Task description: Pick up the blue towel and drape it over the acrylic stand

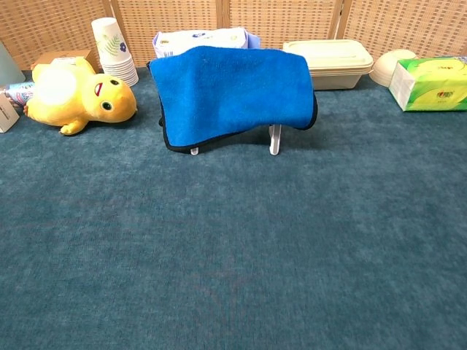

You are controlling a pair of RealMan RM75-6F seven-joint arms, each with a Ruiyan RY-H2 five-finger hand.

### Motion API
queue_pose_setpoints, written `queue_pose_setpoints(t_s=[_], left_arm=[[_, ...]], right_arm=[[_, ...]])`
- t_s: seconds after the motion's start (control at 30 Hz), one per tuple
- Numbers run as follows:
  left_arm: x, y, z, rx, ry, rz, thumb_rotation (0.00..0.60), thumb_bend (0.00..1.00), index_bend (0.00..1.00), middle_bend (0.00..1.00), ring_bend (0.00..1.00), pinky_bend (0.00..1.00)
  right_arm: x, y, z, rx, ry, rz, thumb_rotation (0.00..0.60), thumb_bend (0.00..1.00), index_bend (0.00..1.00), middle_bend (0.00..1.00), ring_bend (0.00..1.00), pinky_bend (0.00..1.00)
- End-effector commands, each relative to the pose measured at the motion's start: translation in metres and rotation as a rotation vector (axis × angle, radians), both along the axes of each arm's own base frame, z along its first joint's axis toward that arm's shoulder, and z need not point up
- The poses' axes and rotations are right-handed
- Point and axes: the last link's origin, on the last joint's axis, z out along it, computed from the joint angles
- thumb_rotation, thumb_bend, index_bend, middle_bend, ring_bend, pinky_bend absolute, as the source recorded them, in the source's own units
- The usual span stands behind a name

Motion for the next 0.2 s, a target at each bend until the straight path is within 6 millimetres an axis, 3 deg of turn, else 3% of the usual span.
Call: queue_pose_setpoints(t_s=[0.03, 0.2], left_arm=[[0.0014, 0.0029, 0.0022, 0.02, 0.008, -0.011, 0.6, 0.48, 0.37, 0.24, 0.11, 0.02], [0.0027, 0.0061, 0.0029, 0.042, 0.006, -0.02, 0.6, 0.48, 0.36, 0.22, 0.11, 0.02]], right_arm=[[-0.001, 0.0008, -0.0008, 0.009, 0.0, -0.009, 0.6, 0.06, 0.36, 0.25, 0.15, 0.18], [-0.0012, 0.002, -0.0039, 0.01, -0.014, -0.015, 0.6, 0.06, 0.36, 0.25, 0.15, 0.18]])
